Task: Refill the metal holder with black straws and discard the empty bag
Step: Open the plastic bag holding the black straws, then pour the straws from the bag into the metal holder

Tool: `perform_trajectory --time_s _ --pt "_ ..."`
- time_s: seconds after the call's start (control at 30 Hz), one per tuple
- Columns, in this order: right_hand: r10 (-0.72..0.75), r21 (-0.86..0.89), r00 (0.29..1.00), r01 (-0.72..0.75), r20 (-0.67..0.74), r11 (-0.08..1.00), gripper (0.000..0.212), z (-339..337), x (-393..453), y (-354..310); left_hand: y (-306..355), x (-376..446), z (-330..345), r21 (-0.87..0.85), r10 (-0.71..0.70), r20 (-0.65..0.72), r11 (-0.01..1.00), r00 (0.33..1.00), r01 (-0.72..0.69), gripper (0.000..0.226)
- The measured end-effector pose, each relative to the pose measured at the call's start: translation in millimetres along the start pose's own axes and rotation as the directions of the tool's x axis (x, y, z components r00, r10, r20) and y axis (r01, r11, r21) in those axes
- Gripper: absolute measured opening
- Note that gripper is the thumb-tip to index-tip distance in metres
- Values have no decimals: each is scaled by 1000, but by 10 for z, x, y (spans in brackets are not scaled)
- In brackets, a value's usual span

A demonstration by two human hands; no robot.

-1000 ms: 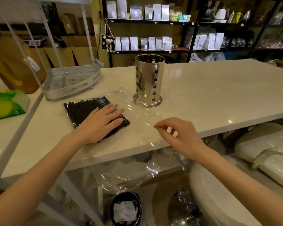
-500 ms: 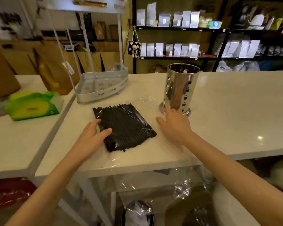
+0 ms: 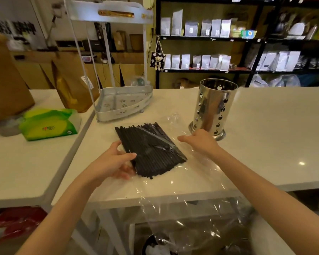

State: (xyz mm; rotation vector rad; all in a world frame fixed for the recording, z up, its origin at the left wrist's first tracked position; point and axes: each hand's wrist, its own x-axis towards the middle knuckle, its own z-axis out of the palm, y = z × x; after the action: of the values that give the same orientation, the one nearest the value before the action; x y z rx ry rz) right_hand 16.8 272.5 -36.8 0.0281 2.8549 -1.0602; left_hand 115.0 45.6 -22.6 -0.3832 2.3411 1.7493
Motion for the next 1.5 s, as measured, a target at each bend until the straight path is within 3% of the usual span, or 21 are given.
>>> perform_trajectory --time_s 0.07,0.23,0.47,0.67,0.77,0.93,1.07,1.17,1.27,1.37,1.5 --pt "-25 82 997 19 77 996 45 -28 -6 -75 -7 17 17 -41 5 7 999 1000 -4 72" --pt "-9 124 975 -19 222 992 10 -147 -6 -329 -16 61 11 -141 -23 18 990 1000 26 57" --pt "-168 148 969 142 182 979 20 -577 -6 -800 -109 122 41 -433 -41 175 894 984 114 27" --pt "-197 276 956 133 218 952 35 -831 -44 -1350 -85 180 275 -669 -15 398 679 917 301 32" --pt "-225 286 943 152 246 946 25 -891 -51 -1489 0 241 350 -770 11 487 478 874 423 39" --pt "-255 350 905 129 341 928 9 -1014 -46 -1571 151 336 436 -853 -32 442 293 896 432 62" --pt "-243 316 905 130 348 940 7 -1161 -69 -1571 260 357 475 -885 46 442 184 896 427 62" --pt "-208 299 925 109 319 948 15 -1254 -104 -1554 298 371 499 -896 86 424 185 902 404 58" --pt "-143 328 968 69 205 942 33 -1316 -71 -1460 308 392 518 -899 47 389 238 920 368 54" --pt "-59 279 986 14 153 960 22 -1380 -8 -1362 305 440 508 -892 28 331 334 943 303 50" --pt "16 114 979 -40 204 993 14 -1491 -28 -1310 261 533 486 -889 56 312 370 949 270 45"
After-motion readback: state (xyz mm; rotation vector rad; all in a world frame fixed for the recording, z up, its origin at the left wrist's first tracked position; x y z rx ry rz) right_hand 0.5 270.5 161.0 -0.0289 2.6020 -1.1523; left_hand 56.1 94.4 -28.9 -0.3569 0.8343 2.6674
